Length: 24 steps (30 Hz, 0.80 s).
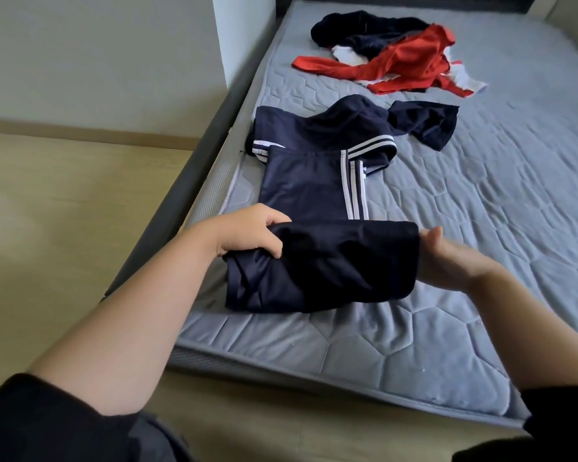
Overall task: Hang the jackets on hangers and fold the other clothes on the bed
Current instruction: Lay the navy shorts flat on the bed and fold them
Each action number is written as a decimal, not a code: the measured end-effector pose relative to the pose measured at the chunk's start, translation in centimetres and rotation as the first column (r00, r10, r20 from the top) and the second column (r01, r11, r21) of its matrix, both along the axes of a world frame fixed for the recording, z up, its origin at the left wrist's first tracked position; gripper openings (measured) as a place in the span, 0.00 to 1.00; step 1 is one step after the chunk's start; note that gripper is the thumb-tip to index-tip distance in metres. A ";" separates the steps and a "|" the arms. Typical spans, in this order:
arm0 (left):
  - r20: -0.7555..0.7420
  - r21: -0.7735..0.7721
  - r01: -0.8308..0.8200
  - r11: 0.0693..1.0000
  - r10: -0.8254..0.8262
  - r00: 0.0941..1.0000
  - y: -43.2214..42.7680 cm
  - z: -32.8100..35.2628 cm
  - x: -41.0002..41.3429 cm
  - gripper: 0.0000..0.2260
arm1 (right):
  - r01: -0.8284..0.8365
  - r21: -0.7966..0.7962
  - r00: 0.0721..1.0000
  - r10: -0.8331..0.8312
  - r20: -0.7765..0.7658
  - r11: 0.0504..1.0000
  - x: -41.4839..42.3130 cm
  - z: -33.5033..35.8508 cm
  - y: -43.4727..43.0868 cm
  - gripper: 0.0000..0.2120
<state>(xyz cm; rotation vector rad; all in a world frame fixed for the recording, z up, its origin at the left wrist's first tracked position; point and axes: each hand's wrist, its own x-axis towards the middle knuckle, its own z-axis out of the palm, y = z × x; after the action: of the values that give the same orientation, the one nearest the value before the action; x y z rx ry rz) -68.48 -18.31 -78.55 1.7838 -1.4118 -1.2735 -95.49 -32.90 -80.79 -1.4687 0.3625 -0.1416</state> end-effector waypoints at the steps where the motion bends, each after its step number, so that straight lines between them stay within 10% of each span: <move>1: -0.020 -0.012 -0.019 1.000 0.019 1.000 -0.2 0.0 0.1 0.13 | -0.064 -0.003 0.998 0.064 0.001 0.998 -0.2 -0.1 -0.1 0.17; 4: -0.079 -0.047 -0.054 0.997 0.050 0.996 -0.7 0.1 0.3 0.17 | -0.207 -0.159 0.973 0.185 -0.141 0.965 -0.2 -0.1 -0.2 0.34; 8: -0.171 -0.112 -0.091 0.990 0.071 0.983 -0.6 0.8 1.3 0.19 | 0.146 -0.360 0.979 -0.188 -0.082 0.921 0.9 -0.8 0.0 0.29; 15: -0.731 -0.201 -0.293 0.935 0.056 0.680 1.8 0.4 4.4 0.30 | 0.527 -0.145 0.848 -0.507 0.153 0.838 2.8 -0.7 0.4 0.15; 24: -0.602 0.051 -0.302 0.952 0.271 0.751 1.6 -2.4 2.4 0.14 | 0.503 0.148 0.864 -0.499 -0.068 0.851 1.7 0.5 -0.2 0.07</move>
<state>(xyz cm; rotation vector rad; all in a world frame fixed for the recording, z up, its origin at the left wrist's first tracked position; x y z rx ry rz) -66.08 -16.73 -80.95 1.3082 -0.7620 -1.4425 -93.75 -33.15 -80.28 -1.1880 0.7618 -0.5024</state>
